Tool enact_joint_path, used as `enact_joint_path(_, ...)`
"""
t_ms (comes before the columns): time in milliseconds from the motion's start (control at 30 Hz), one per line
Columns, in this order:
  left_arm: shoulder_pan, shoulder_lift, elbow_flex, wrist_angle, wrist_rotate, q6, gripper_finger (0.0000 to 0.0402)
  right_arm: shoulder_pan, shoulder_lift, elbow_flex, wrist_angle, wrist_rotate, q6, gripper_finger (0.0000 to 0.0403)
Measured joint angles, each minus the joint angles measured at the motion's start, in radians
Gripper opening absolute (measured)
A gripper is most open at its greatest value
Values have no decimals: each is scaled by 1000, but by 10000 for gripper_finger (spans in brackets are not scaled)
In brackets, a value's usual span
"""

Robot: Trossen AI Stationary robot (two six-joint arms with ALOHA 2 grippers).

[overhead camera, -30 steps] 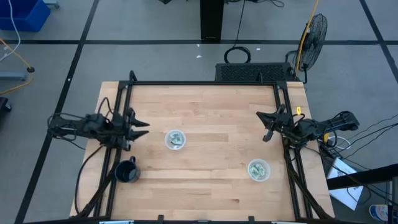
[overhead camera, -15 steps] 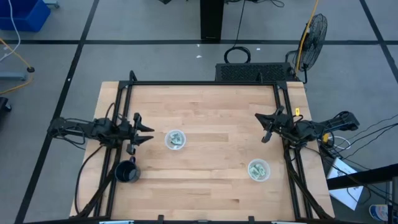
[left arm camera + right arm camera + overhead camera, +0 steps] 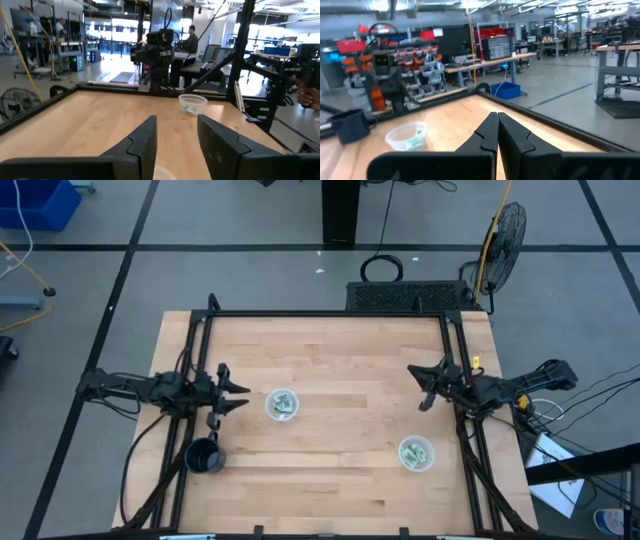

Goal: Pick and place Stevia / Truvia into bins
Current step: Return to Home Position

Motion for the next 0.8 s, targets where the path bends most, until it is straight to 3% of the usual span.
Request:
enact_joint_path(200,0,0,0,-43,-3,-32,145,0,1,-10,-23,-98,-15,0)
enact_joint_path(500,0,0,0,-48,-3,-28,145,0,1,-12,-124,-131,-33,1)
enact_joint_path(733,0,0,0,-48,-3,-26,145,0,1,-13,-121,-482,-121,1)
enact_joint_path(800,0,0,0,-48,-3,-26,145,1,1,-13,-93,-524,-190,2)
